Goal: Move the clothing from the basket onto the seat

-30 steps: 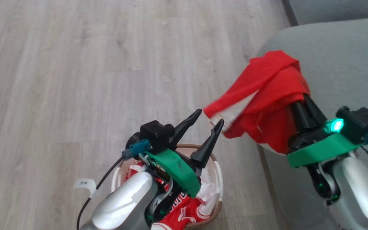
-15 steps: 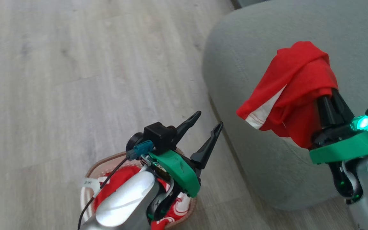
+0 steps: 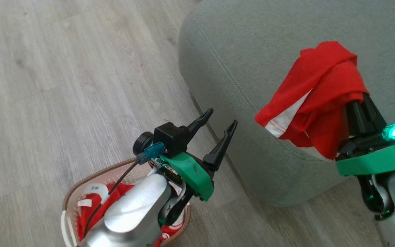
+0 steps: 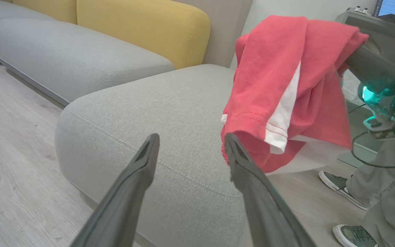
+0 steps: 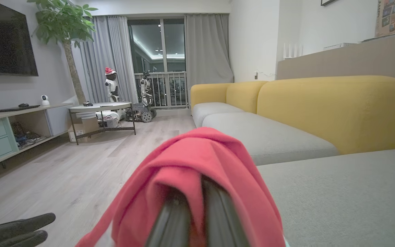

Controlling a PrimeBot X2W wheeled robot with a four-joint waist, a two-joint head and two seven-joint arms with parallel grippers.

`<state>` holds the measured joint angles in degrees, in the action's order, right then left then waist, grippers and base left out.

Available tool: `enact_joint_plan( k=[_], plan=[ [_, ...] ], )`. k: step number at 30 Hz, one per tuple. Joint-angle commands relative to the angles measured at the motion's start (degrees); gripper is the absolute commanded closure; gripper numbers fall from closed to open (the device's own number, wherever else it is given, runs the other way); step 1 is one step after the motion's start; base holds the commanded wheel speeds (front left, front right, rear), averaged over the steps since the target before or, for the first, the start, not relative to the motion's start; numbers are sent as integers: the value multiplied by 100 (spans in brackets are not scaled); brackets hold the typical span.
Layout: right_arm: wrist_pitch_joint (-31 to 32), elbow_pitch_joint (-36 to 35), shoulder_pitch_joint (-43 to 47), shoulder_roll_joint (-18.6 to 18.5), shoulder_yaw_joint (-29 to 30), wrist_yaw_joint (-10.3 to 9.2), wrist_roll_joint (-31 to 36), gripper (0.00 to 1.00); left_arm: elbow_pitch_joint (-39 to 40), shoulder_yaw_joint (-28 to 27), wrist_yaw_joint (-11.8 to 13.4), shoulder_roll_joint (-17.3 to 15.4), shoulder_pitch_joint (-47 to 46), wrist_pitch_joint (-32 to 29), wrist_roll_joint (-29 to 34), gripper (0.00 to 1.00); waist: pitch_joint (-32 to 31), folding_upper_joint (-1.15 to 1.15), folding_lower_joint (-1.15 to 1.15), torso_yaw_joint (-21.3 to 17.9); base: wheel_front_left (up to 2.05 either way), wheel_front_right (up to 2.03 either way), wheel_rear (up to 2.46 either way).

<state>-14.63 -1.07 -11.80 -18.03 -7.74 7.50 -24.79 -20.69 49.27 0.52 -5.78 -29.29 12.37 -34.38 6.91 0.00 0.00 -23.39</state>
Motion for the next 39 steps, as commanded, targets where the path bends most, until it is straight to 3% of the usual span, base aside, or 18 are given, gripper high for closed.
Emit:
enact_joint_plan(
  k=[1, 15, 32, 39],
  plan=[
    [-37, -232, -120, -64, -27, -1, -34, 100, 138, -180, 4, 17, -313, 81, 64, 0, 54, 0, 0, -72, 0, 0, 0],
    [-37, 262, -975, -507, 212, -1, -435, 100, 143, -83, 87, 83, -786, 193, 477, 0, 643, 0, 0, 82, 0, 0, 0],
    [-37, 1594, -2760, -1618, 976, -1, -951, 100, -11, 401, 244, 270, -1915, 207, 1068, 0, 2277, 0, 0, 755, 0, 0, 0],
    [-37, 2473, -3479, -2104, 710, -1, -1215, 100, -53, 604, 353, 287, -2285, 215, 1037, 0, 2821, 0, 0, 996, 0, 0, 0]
  ],
)
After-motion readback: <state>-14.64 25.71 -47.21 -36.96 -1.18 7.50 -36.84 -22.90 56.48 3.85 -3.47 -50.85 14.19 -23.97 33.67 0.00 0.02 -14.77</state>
